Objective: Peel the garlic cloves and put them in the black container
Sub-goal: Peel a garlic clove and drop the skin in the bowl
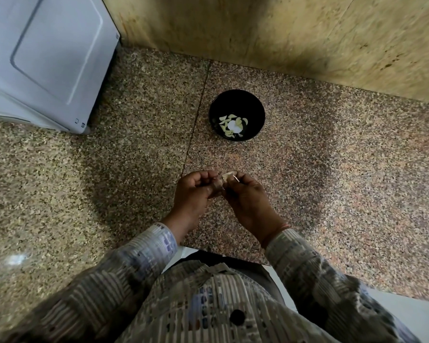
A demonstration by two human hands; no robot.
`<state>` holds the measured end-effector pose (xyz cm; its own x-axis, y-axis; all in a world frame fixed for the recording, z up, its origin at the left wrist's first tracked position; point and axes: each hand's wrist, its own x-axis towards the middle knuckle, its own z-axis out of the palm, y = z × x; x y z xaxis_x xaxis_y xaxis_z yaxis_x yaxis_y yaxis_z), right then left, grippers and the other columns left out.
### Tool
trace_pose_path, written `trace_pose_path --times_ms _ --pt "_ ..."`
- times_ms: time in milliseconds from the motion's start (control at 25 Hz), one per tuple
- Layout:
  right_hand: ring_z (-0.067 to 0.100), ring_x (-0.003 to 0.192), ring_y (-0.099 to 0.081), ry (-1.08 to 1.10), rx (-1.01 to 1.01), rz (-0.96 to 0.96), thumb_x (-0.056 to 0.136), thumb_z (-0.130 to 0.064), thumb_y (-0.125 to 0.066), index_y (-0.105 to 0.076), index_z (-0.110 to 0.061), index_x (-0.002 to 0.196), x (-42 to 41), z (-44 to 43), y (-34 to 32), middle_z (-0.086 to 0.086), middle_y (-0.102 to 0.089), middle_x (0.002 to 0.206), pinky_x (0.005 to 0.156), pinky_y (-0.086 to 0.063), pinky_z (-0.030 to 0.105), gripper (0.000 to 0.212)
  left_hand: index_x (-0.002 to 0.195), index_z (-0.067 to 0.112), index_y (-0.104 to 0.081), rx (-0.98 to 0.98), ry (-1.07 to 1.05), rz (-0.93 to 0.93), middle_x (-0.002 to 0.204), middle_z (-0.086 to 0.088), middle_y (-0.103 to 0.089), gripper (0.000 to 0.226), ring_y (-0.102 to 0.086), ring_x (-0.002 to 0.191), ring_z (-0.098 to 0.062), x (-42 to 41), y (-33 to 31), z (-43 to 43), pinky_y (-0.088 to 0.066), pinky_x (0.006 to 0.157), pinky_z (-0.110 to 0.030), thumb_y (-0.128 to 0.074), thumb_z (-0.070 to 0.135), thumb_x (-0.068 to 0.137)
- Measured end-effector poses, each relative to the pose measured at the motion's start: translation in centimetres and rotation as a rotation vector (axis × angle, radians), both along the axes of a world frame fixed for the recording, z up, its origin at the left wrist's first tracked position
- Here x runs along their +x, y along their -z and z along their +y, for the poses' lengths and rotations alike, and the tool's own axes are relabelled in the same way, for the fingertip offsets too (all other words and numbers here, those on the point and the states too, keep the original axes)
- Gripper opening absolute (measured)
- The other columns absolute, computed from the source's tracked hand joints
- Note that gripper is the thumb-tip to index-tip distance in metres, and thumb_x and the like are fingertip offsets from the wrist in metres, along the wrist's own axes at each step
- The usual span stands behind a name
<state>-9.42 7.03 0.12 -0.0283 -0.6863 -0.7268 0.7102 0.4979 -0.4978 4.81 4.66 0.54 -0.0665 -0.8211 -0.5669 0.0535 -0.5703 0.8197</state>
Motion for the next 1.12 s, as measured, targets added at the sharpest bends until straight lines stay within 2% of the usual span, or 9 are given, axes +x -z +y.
trace_pose_path --times_ms 160,240,320,400,480,600,720,880,1120 --pt "0.02 0.088 -0.069 -0.122 0.069 0.06 0.103 0.0 -0.055 -0.064 -0.005 0.103 -0.2 -0.9 0.0 0.009 -0.069 0.092 0.09 -0.061 0.037 0.011 0.094 0.021 -0.08 -0.029 0.149 -0.36 0.09 0.005 -0.079 0.015 -0.076 0.09 -0.018 1.7 2.2 -0.7 -0.063 0.082 -0.039 -0.076 0.008 0.088" --pt "0.024 0.092 -0.07 -0.199 0.09 0.107 0.104 0.001 -0.053 -0.064 -0.003 0.102 0.3 -1.3 0.1 0.013 -0.07 0.096 0.093 -0.06 0.04 0.012 0.094 0.024 -0.081 -0.072 0.257 -0.551 0.092 0.01 -0.078 0.013 -0.073 0.089 -0.011 2.4 2.5 -1.2 -0.06 0.078 -0.028 -0.077 0.012 0.087" --pt "0.026 0.091 -0.071 -0.234 0.116 0.166 0.104 0.003 -0.051 -0.066 -0.002 0.102 1.0 -1.9 0.3 0.018 -0.07 0.099 0.084 -0.062 0.036 0.016 0.101 0.023 -0.08 -0.11 0.331 -0.659 0.1 0.008 -0.077 0.016 -0.068 0.087 -0.005 3.0 2.1 -1.6 -0.048 0.069 -0.012 -0.076 0.014 0.088" --pt "0.025 0.087 -0.071 -0.244 0.139 0.224 0.103 0.006 -0.05 -0.068 0.004 0.108 1.7 -2.4 0.4 0.019 -0.071 0.098 0.077 -0.063 0.032 0.018 0.109 0.025 -0.079 -0.176 0.368 -0.727 0.105 0.007 -0.077 0.023 -0.062 0.079 0.002 3.5 1.5 -1.9 -0.04 0.063 -0.008 -0.076 0.018 0.088" --pt "0.024 0.085 -0.07 -0.284 0.154 0.295 0.103 0.006 -0.051 -0.067 0.007 0.115 2.1 -2.8 0.5 0.019 -0.07 0.098 0.076 -0.062 0.031 0.021 0.114 0.026 -0.078 -0.24 0.386 -0.748 0.105 0.006 -0.077 0.028 -0.061 0.075 -0.002 4.0 1.2 -2.0 -0.043 0.065 -0.013 -0.076 0.019 0.087" --pt "0.027 0.087 -0.067 -0.364 0.131 0.367 0.103 0.005 -0.051 -0.067 0.003 0.12 2.4 -3.2 0.6 0.022 -0.07 0.104 0.079 -0.061 0.034 0.023 0.117 0.025 -0.077 -0.267 0.397 -0.734 0.11 0.005 -0.075 0.03 -0.067 0.088 -0.012 4.3 1.2 -2.2 -0.05 0.079 -0.021 -0.075 0.019 0.088" --pt "0.032 0.089 -0.073 -0.446 0.122 0.545 0.102 0.0 -0.054 -0.073 -0.01 0.111 2.2 -3.6 1.0 0.015 -0.077 0.107 0.075 -0.062 0.041 0.023 0.115 0.027 -0.077 -0.225 0.362 -0.68 0.108 0.007 -0.076 0.029 -0.072 0.086 -0.013 4.7 1.9 -2.4 -0.06 0.078 -0.03 -0.074 0.019 0.087" --pt "0.024 0.088 -0.073 -0.766 -0.045 1.131 0.101 -0.017 -0.059 -0.076 -0.022 0.102 1.2 -4.0 1.6 0.001 -0.076 0.099 0.08 -0.063 0.042 0.018 0.107 0.03 -0.08 -0.235 0.349 -0.726 0.102 0.014 -0.077 0.025 -0.072 0.082 -0.003 5.9 2.9 -2.6 -0.055 0.071 -0.017 -0.072 0.019 0.086" --pt "0.015 0.093 -0.07 -0.921 -0.209 1.339 0.098 -0.026 -0.067 -0.079 -0.021 0.11 3.0 -7.1 0.5 -0.001 -0.077 0.109 0.089 -0.059 0.033 0.017 0.092 0.023 -0.08 -0.217 0.289 -0.798 0.092 0.007 -0.078 0.014 -0.067 0.079 -0.007 7.4 3.8 -2.8 -0.05 0.077 -0.021 -0.075 0.015 0.082"
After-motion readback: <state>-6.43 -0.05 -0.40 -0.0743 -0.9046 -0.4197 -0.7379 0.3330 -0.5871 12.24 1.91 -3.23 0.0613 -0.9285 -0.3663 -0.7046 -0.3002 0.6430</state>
